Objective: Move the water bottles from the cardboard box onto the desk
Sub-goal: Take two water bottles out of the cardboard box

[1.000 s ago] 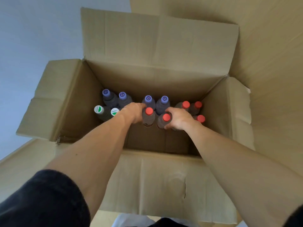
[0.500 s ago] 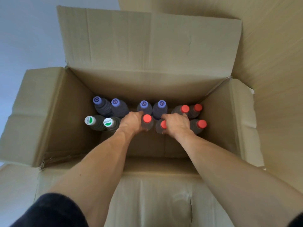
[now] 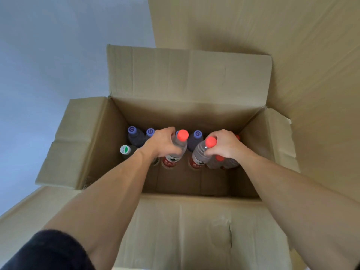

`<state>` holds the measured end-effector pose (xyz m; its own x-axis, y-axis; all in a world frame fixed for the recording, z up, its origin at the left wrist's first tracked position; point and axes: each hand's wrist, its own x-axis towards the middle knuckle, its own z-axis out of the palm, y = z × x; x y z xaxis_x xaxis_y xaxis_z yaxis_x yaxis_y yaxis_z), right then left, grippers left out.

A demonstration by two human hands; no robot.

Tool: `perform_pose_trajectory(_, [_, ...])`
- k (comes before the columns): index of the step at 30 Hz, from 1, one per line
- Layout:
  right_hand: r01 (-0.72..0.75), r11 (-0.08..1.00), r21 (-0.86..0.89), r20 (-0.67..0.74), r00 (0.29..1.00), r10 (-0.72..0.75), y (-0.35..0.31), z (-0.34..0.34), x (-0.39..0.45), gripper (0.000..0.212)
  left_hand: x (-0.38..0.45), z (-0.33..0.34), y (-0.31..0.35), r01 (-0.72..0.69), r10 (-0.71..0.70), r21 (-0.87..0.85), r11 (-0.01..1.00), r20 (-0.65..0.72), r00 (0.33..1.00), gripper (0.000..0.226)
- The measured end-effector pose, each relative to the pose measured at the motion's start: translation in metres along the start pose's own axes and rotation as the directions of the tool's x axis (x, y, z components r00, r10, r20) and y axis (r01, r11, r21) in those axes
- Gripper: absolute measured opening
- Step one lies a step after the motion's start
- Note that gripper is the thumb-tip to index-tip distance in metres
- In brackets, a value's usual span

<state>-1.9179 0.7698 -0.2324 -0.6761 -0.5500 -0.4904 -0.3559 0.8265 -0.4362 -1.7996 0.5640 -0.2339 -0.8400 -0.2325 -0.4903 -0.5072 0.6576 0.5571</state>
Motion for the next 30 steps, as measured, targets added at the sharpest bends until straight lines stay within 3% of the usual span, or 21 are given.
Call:
perform_pose_trajectory(3, [-0.026, 0.945, 0.325, 0.031, 0.999, 0.017, -0.001, -0.024, -0.011, 0.021, -0.014, -0.025, 0.006, 0.001, -0.002, -0.078, 0.997, -0.025, 1.0, 0.051])
perform_pose_trajectory(5, [-0.06, 0.828, 0.557, 0.068, 0.997, 0.026, -0.003, -0.036, -0.019, 0.02, -0.023, -0.042, 0.013, -0.009, 0.001, -0.173, 0.985, -0.047, 0.999, 0.059])
perform_pose_trajectory(7, [-0.099, 0.728, 0.678, 0.125, 0.992, 0.018, -0.006, -0.047, -0.028, 0.022, -0.032, -0.058, 0.021, -0.029, 0.016, -0.278, 0.96, -0.048, 0.999, 0.062])
perform_pose_trajectory(13, [-0.102, 0.588, 0.802, 0.149, 0.988, -0.033, -0.034, -0.069, -0.048, 0.026, -0.057, -0.092, 0.047, 0.006, 0.035, -0.523, 0.852, 0.069, 0.997, 0.054])
perform_pose_trajectory(17, [-0.093, 0.564, 0.821, 0.129, 0.991, -0.023, -0.06, -0.072, -0.058, 0.037, -0.065, -0.102, 0.06, 0.023, 0.028, -0.615, 0.789, 0.074, 0.997, 0.051])
perform_pose_trajectory(21, [-0.056, 0.512, 0.857, 0.059, 0.998, 0.009, -0.085, -0.069, -0.063, 0.029, -0.069, -0.103, 0.066, 0.049, -0.003, -0.638, 0.769, 0.074, 0.997, 0.047])
perform_pose_trajectory(26, [-0.096, 0.397, 0.913, 0.029, 0.985, 0.173, -0.104, -0.064, -0.064, 0.058, -0.078, -0.101, 0.07, 0.122, -0.043, -0.649, 0.751, 0.136, 0.99, 0.057])
perform_pose_trajectory(30, [-0.158, 0.295, 0.942, 0.088, 0.968, 0.237, -0.115, -0.063, -0.066, 0.075, -0.086, -0.097, 0.07, 0.115, -0.024, -0.668, 0.735, 0.145, 0.989, 0.066])
